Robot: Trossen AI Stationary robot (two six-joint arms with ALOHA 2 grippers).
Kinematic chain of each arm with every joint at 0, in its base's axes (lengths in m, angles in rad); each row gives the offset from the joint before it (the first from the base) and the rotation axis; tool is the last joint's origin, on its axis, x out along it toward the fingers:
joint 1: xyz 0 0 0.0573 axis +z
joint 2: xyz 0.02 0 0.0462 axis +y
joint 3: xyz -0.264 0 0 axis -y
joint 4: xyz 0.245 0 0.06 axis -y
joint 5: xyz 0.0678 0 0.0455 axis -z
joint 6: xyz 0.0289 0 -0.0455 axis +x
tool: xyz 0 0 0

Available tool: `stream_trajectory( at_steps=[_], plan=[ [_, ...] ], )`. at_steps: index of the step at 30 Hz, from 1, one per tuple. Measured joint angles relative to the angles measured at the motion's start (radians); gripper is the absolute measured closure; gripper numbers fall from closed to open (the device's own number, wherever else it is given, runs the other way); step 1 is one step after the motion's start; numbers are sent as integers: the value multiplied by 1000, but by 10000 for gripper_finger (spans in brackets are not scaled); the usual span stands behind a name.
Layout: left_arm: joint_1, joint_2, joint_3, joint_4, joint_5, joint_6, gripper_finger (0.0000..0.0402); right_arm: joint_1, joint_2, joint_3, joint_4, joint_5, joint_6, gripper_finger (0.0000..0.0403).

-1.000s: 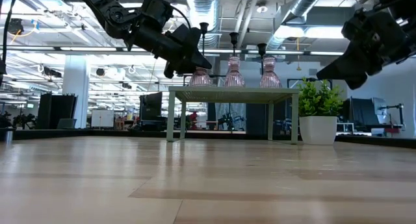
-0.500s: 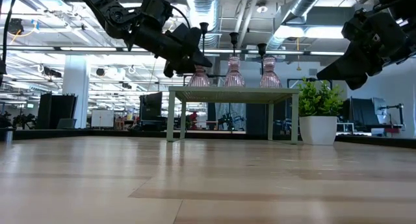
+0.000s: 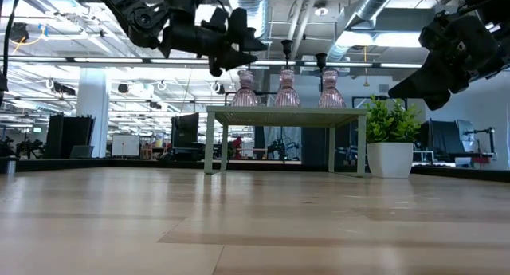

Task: Pick & Place candle stick holders
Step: Return to Home Position

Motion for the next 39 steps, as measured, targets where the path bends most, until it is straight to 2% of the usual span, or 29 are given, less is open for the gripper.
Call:
stream_trajectory(
  at_steps=[6,11,14,16,22,28,34,39],
  plan=[
    [-2,-21,0,11,34,0,161,0,0,0,-8,0,0,403],
    [-2,-46,0,5,210,0,182,0,0,0,-15,0,0,403],
    [-2,-81,-12,2,293,0,211,0,0,0,-15,0,0,403],
    [-2,-114,-33,-6,312,10,236,0,0,0,-15,0,0,403],
    [-2,-257,-155,-91,320,33,321,0,0,0,-14,0,0,403],
    [-2,-409,-307,-101,321,25,394,0,0,0,-13,0,0,403],
    [-2,-538,-403,-99,322,-13,387,0,0,0,-13,0,0,403],
    [-2,-596,-436,-99,320,-83,380,0,0,0,-13,0,0,403]
  ],
)
